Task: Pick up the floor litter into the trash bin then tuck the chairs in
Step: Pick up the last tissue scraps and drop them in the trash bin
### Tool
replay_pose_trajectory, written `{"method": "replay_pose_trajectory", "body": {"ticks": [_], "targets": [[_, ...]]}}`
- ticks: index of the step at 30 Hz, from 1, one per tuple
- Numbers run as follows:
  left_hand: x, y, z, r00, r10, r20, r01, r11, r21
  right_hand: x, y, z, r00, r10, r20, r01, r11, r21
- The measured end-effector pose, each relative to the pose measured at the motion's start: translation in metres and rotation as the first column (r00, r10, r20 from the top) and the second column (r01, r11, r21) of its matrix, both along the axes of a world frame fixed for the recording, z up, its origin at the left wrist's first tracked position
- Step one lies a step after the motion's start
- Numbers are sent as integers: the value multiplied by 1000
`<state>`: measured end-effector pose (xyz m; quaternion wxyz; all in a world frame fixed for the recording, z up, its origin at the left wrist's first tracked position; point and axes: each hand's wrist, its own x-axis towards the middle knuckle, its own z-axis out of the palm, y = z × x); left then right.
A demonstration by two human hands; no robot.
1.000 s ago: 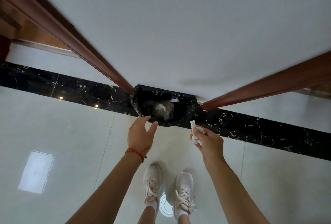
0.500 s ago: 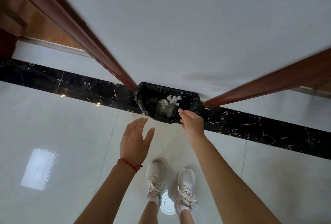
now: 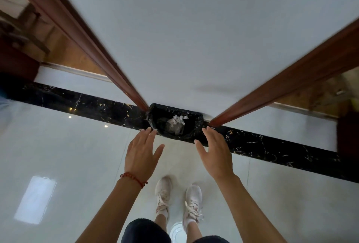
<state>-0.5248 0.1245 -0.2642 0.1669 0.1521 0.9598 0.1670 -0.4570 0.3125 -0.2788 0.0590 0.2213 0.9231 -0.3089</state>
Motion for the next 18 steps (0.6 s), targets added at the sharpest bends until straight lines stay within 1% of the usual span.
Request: {"method": "replay_pose_trajectory", "body": {"ticks": [3, 5, 9, 14, 18], "targets": [[6, 3, 33, 1000, -8, -28, 9, 1000, 6, 7, 9, 37, 999, 38, -37, -35, 996, 78], [11, 7, 57, 999, -25, -40, 25, 1000, 10, 13, 16, 63, 998, 49, -44, -45, 994, 95], [22, 14, 104, 996, -56, -73, 58, 998, 32, 31, 26, 114, 994, 27, -104, -11, 989, 150], [41, 24, 152, 986, -132, -105, 137, 989, 48, 56, 28, 163, 992, 1, -127, 18, 989, 147], [49, 35, 180, 983, -167, -81, 173, 983, 68, 73, 29, 189, 994, -12, -107, 27, 990, 140]]}}
